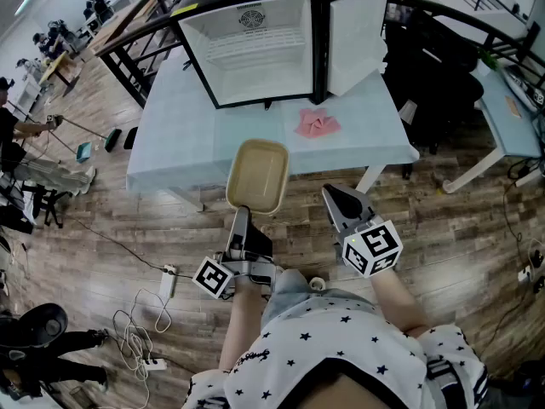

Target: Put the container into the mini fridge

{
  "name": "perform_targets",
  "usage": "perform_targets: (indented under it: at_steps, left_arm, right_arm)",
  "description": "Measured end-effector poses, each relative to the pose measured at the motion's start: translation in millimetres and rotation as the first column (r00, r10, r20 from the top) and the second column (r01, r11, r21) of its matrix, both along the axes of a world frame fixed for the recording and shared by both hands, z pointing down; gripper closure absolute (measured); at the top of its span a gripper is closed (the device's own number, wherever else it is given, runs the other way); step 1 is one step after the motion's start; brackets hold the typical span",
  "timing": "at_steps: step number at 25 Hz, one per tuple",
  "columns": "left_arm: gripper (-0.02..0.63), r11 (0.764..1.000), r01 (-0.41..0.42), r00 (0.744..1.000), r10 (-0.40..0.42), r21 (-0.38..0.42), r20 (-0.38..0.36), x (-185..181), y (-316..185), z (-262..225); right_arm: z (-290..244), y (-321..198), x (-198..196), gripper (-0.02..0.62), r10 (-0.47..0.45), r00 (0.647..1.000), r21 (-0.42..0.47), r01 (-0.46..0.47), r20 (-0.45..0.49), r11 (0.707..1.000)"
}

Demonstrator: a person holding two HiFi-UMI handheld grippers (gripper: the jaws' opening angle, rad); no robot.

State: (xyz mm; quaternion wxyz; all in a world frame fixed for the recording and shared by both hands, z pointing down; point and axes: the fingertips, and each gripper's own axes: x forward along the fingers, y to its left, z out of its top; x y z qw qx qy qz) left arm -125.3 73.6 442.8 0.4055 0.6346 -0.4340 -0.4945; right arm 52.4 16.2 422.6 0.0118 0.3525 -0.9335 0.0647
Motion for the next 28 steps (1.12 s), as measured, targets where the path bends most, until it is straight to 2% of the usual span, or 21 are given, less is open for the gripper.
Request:
perform_targets:
  at_steps: [9,15,19,28]
  left_arm:
    - [0.407,0.999,0.019,1.000,-0.019,0.033,0.012,2.5,24.8,-11.2]
    - [0.407,0.999,0.029,1.000,-0.029,0.043,-0.007,2.4,31.0,-12.6]
    - [0.407,0.998,0.028,1.000,-0.028,0.055,-0.009,8.4,33.4,-14.7]
    - [0.407,0.999,0.027,1.000,-0.026,0.034,-0.016,14.1,33.7,-11.0]
  right_arm:
    - [5.8,29.6,2.1,0.575,-0.025,1.000,-0.003,0.025,-0.013,1.000]
    - [2.1,40.5,0.9,0.575,-0.073,0.997,-0.012,0.073,0.010,0.997]
    - [4.5,45.5,7.2,0.575,-0.071,0.997,-0.010,0.071,-0.010,0.997]
    - [12.9,48.9,10.4,0.574,-0.091,0.996,-0.039,0.090,-0.019,0.995]
